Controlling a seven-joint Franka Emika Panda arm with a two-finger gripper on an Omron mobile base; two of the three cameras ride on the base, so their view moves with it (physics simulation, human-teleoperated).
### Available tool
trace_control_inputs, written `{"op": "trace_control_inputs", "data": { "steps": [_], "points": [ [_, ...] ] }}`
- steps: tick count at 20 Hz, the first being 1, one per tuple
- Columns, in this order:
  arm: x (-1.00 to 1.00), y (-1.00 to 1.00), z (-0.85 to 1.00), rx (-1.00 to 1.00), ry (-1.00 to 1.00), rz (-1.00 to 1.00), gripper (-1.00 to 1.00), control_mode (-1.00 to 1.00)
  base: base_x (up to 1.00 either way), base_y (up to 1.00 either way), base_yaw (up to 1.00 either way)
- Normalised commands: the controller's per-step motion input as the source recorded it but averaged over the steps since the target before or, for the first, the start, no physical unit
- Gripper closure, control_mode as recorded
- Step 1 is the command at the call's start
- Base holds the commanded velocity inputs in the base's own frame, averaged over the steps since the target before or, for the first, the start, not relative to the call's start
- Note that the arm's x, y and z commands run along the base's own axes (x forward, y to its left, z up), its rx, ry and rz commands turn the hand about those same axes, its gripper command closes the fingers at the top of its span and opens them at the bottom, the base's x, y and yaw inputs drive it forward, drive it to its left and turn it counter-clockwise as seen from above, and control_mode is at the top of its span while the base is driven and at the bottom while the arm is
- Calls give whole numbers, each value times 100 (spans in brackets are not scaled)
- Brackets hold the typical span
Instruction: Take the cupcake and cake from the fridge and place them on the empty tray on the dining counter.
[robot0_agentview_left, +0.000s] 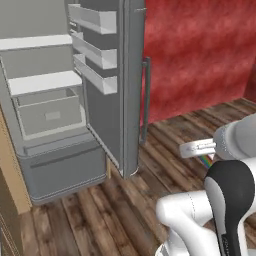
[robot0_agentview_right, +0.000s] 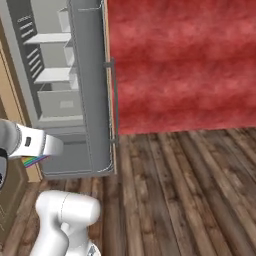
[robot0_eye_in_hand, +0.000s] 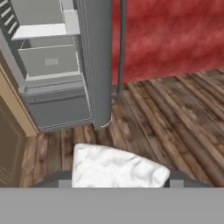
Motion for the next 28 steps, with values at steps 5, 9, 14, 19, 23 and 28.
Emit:
{"op": "trace_control_inputs", "data": {
  "steps": [5,9,14,19,23,28],
  "points": [
    [0,0,0,0,0,0,100,100,0,-60,-47],
    [0,0,0,0,0,0,100,100,12,-53,-46],
    [0,0,0,0,0,0,100,100,33,-59,-43],
    [0,0,0,0,0,0,100,100,28,-66,-49],
    [0,0,0,0,0,0,100,100,36,-54,-53],
    [0,0,0,0,0,0,100,100,47,-37,-59]
  ]
}}
